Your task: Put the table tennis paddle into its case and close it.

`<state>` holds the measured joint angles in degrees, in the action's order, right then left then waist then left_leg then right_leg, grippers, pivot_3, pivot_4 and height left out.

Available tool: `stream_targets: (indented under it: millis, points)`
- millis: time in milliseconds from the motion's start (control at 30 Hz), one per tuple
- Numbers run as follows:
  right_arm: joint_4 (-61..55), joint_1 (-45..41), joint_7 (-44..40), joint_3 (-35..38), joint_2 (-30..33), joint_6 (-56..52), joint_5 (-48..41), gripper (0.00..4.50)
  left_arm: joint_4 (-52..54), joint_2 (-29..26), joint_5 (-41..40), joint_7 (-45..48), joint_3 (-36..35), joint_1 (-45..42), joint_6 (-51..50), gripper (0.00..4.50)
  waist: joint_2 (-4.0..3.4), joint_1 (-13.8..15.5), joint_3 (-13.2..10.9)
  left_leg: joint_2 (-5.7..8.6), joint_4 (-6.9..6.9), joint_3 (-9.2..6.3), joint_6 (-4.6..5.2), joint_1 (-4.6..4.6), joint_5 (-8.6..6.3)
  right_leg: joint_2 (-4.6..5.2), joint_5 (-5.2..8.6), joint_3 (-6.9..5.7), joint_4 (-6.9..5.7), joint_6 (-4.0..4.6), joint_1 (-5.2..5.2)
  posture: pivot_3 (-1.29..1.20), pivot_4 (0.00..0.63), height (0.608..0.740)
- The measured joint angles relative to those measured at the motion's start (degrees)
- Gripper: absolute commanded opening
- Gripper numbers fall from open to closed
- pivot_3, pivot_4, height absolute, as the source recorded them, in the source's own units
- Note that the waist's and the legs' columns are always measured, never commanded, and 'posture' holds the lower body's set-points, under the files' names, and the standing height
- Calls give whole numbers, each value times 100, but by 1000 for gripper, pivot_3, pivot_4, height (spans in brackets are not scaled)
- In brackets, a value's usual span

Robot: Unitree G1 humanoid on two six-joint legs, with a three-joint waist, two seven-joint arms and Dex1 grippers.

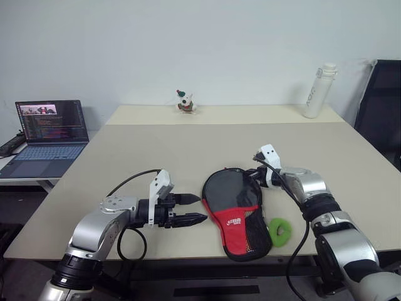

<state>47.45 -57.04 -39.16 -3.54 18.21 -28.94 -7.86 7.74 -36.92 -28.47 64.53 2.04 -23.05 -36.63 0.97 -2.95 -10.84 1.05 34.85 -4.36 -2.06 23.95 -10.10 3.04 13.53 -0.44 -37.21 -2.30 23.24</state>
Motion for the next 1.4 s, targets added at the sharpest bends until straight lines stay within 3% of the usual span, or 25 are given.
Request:
stream_targets:
  millis: [167, 433, 567, 600, 833, 1000, 1133, 1400]
  points:
    - [247, -69, 74, 16, -50, 67, 110, 55, -7, 21, 2, -6, 71, -26, 22, 3667, 0, 2, 0, 1, 0, 0, 0, 0, 0, 0, -1, 0, 0, 2, 0, 0, 150, 740]
    - [-52, -23, 210, 220, -52, -231, 44, 2789, -482, 148, 177, 182, 420, -480, 432, 3667, -2, 5, -1, 2, 0, 0, 0, 1, 0, 0, -1, 0, -2, 2, 1, 0, 150, 740]
    - [-1834, 386, 197, 340, 216, -1016, -238, 4266, -1309, 399, 504, 390, 667, -964, 986, 3667, -2, 43, -1, 4, 0, -2, 0, 4, 0, 1, -1, -1, -1, 1, 1, 0, 150, 740]
    - [-2221, 489, 192, 399, 293, -1219, -308, 4443, -1477, 453, 575, 403, 682, -1049, 1113, 3667, -2, 66, -1, 4, 1, -3, 0, 4, 0, 1, 0, -3, -1, 0, 1, 0, 150, 740]
    - [-5680, 2438, -309, 520, 1964, -2784, -960, 4443, -3267, 1174, 1203, 750, 991, -1922, 2218, 3667, 2, 237, -2, 17, 10, -12, 1, 25, -1, 11, 11, -14, 14, -22, 1, 0, 150, 740]
    - [-7318, 3801, -544, 933, 2521, -3516, -1628, 4443, -4498, 1769, 1660, 877, 1222, -2597, 2958, 3667, 5, 233, -3, 12, 13, -10, 1, 24, -1, 8, 10, -13, 13, -23, 1, 0, 150, 740]
    - [-7874, 4450, -355, 1221, 2541, -3791, -1880, 4443, -5377, 2152, 2133, 850, 1414, -2905, 3505, 3667, 6, 194, -4, 13, 15, -9, 2, 23, -1, 9, 8, -12, 12, -27, 0, 0, 150, 740]
    - [-7650, 4715, 112, 1247, 2384, -3662, -1821, 4443, -6383, 2441, 2643, 679, 1504, -3181, 4320, 3667, 13, 197, -1, 15, 18, -12, 2, 23, -1, 10, 7, -14, 14, -30, -5, 0, 150, 740]
